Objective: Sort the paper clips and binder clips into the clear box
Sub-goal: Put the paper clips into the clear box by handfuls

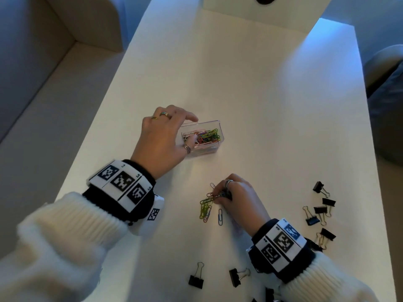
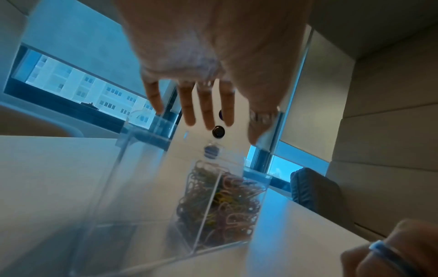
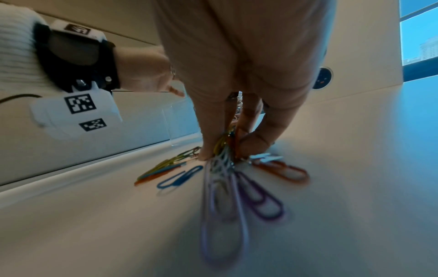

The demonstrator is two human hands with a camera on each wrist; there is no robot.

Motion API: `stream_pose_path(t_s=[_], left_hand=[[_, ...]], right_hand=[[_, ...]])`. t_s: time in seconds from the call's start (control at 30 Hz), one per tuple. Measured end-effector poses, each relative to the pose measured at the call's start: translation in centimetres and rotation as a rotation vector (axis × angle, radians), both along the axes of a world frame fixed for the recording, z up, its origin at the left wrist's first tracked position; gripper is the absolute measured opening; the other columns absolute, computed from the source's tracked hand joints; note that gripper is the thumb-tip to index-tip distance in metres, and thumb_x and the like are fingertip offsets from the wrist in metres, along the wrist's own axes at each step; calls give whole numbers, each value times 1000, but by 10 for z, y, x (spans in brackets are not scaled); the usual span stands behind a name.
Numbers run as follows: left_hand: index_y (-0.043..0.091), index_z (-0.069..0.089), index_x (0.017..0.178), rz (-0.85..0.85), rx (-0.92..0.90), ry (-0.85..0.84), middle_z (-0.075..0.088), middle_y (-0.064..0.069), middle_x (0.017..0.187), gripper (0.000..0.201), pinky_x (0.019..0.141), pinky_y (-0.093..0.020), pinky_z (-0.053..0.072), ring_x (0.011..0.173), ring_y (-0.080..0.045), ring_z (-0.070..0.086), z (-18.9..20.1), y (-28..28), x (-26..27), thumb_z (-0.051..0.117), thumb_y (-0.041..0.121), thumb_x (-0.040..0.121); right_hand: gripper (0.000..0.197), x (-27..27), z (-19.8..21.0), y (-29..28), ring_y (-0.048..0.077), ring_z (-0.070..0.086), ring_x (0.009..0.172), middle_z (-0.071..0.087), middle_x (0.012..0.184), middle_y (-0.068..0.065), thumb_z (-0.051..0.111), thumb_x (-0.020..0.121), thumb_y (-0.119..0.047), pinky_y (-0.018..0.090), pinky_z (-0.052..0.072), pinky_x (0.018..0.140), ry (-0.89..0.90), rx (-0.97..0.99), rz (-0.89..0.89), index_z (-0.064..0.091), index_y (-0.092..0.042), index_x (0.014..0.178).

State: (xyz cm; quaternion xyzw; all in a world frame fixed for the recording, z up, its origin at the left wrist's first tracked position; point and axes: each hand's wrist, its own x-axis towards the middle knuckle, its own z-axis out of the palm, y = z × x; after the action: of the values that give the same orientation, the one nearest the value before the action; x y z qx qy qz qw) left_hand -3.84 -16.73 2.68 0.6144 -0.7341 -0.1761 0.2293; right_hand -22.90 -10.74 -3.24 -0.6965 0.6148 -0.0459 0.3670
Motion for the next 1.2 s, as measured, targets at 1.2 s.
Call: stream_pose_path(t_s=[1.2], left_hand=[[37, 34, 134, -55, 120, -201, 52, 11, 117, 67, 77, -24, 9, 112, -13, 45, -33, -9, 0, 67, 37, 76]], right_hand=[[25, 11, 50, -92, 24, 62, 87, 68, 95, 2, 67, 78, -26, 37, 48, 79, -86, -629, 257, 67, -16, 101]])
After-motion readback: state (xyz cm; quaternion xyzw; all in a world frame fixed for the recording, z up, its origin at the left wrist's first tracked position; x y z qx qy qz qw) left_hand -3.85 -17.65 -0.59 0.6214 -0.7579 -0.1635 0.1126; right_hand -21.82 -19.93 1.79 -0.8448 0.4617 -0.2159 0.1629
